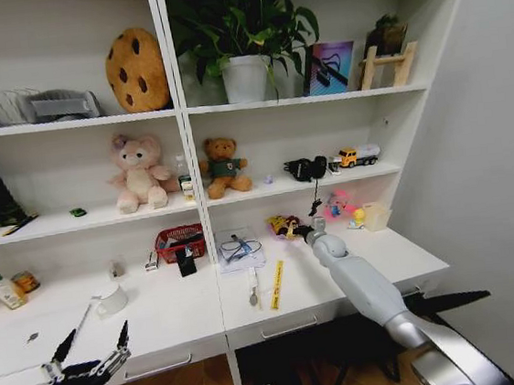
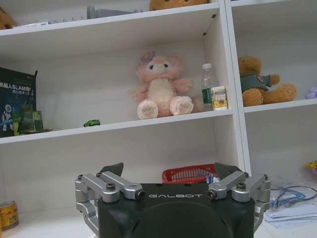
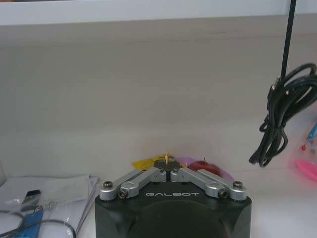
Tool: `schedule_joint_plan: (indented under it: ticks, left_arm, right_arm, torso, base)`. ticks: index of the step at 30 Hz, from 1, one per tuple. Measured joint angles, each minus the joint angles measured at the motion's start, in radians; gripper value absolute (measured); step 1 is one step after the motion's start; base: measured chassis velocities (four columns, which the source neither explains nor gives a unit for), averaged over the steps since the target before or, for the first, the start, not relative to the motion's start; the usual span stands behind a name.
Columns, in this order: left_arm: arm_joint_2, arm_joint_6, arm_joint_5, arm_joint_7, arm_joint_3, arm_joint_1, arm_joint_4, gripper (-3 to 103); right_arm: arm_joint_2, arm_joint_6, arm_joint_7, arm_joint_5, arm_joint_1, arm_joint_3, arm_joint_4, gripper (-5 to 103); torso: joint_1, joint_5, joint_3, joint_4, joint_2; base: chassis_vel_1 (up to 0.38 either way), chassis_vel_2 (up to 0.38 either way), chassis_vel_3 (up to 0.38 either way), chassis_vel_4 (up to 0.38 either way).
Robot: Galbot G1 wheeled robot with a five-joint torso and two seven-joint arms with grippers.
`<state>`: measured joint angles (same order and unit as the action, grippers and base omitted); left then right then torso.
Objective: Organize the objects on the table.
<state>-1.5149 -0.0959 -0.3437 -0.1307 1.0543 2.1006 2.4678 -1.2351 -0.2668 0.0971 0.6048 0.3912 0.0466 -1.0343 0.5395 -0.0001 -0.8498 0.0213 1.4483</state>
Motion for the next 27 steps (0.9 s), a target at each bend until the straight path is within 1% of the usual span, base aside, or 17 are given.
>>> schedule_joint_plan:
  ticks: [1,2,4,5,6,7,8,10,15,19,27]
  left_arm:
    - [0.0,0.0,0.0,0.0,0.0,0.0,0.0,100]
    - [0.0,0.0,0.0,0.0,0.0,0.0,0.0,100]
    - [0.0,0.0,0.0,0.0,0.0,0.0,0.0,100]
    - [0.0,0.0,0.0,0.0,0.0,0.0,0.0,100]
    - [0.0,0.0,0.0,0.0,0.0,0.0,0.0,100]
    - [0.0,0.0,0.0,0.0,0.0,0.0,0.0,100]
    - [0.0,0.0,0.0,0.0,0.0,0.0,0.0,100]
    - [0.0,0.0,0.0,0.0,0.0,0.0,0.0,100]
    - [0.0,0.0,0.0,0.0,0.0,0.0,0.0,100]
    - [0.0,0.0,0.0,0.0,0.0,0.0,0.0,100]
    - [0.0,0.0,0.0,0.0,0.0,0.0,0.0,100]
  right_arm:
    - [-0.01,0.02,-0.005,-0.017,-0.016,0.002,0.027,0]
    - [-0.01,0.02,-0.005,-0.017,-0.016,0.002,0.027,0]
    - [-0.02,0.068,-0.011,-0.049,-0.028,0.015,0.062,0]
    - [-0.02,0.068,-0.011,-0.049,-0.028,0.015,0.062,0]
    - [-0.022,0.086,-0.014,-0.063,-0.027,0.025,0.068,0]
    - [-0.018,0.107,-0.024,-0.074,-0.015,0.037,0.065,0]
    - [-0.018,0.107,-0.024,-0.074,-0.015,0.037,0.065,0]
    - [-0.006,0.131,-0.045,-0.079,0.014,0.049,0.044,0]
    - [0.016,0.129,-0.07,-0.071,0.045,0.063,0.013,0]
    - [0.024,0.124,-0.071,-0.067,0.056,0.067,0.001,0]
    - [0.03,0.121,-0.068,-0.065,0.065,0.069,-0.008,0]
  torso:
    - [0.0,-0.0002,0.0,0.0001,0.0]
    - [0.0,-0.0002,0.0,0.0001,0.0]
    - [0.0,-0.0001,0.0,-0.0002,0.0]
    - [0.0,-0.0001,0.0,-0.0002,0.0]
    - [0.0,0.0001,0.0,0.0,0.0]
    - [0.0,-0.0002,0.0,0.0,0.0]
    - [0.0,-0.0002,0.0,0.0,0.0]
    - [0.0,0.0004,0.0,0.0002,0.0]
    - [0.0,0.0001,0.0,0.0002,0.0]
    - [0.0,0.0001,0.0,-0.0001,0.0]
    - [0.0,0.0001,0.0,0.0,0.0]
  base:
    - [0.0,0.0,0.0,0.0]
    - [0.0,0.0,0.0,0.0]
    - [0.0,0.0,0.0,0.0]
    - [0.0,0.0,0.0,0.0]
    - [0.0,0.0,0.0,0.0]
    - [0.0,0.0,0.0,0.0]
    - [0.0,0.0,0.0,0.0]
    - [0.0,0.0,0.0,0.0]
    - [0.0,0.0,0.0,0.0]
    - [0.0,0.0,0.0,0.0]
    - [0.0,0.0,0.0,0.0]
